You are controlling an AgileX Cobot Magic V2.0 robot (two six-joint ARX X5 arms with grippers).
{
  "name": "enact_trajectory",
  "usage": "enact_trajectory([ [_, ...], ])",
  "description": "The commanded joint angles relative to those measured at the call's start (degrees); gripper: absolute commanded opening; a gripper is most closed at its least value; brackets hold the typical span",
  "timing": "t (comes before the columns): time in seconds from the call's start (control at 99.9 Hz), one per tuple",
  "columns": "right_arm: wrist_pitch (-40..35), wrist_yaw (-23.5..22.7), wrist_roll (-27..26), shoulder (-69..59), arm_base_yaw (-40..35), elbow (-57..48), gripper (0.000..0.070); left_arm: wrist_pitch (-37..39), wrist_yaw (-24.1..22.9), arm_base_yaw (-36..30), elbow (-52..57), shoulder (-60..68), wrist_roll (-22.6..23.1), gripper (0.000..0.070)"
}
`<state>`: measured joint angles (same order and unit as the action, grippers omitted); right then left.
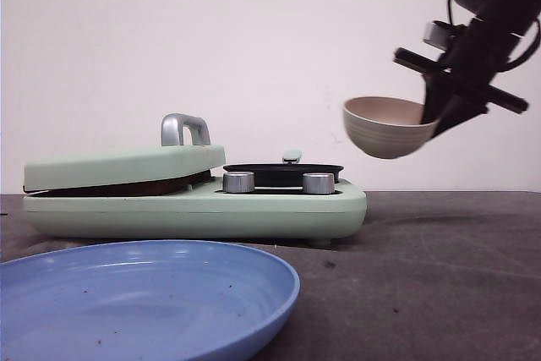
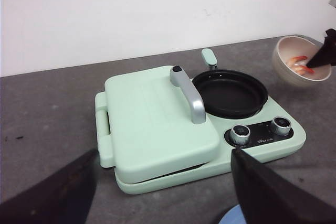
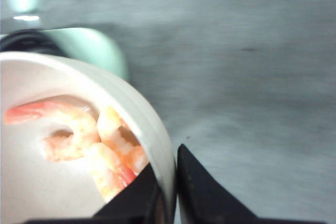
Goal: Make breakfast with bread and shrimp
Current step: 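Lift the shrimp bowl with the right gripper over the frying pan, then tilt the bowl with the right gripper to pour shrimp into the pan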
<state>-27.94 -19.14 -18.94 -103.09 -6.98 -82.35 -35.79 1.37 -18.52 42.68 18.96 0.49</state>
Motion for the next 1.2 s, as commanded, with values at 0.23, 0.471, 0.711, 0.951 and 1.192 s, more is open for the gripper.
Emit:
enact_trajectory([
  [0.23, 14.27, 3.58, -4.33, -0.31, -7.02, -1.03, 0.0003, 0.42, -0.33, -0.22, 0.35, 0.09, 0.35, 0.0434],
  [0.471, 24.26, 13.49, 1.07, -0.44, -12.0, -1.03, 0.0003, -0.96, -0.33, -0.24, 0.35, 0.09, 0.37, 0.0434],
  [0.711, 33.31, 24.85, 16.11, -0.44, -16.57, -1.01, 0.0003, -1.53, -0.31, -0.24, 0.35, 0.09, 0.37, 0.0434],
  [0.951, 40.26, 31.39, 31.93, -1.25, -20.59, -1.01, 0.0003, -2.03, -0.31, -0.24, 0.35, 0.09, 0.37, 0.0434],
  [1.192, 45.29, 40.19, 46.16, -5.66, -23.74, -1.01, 0.0003, -2.1, -0.28, -0.24, 0.35, 0.07, 0.39, 0.0434],
])
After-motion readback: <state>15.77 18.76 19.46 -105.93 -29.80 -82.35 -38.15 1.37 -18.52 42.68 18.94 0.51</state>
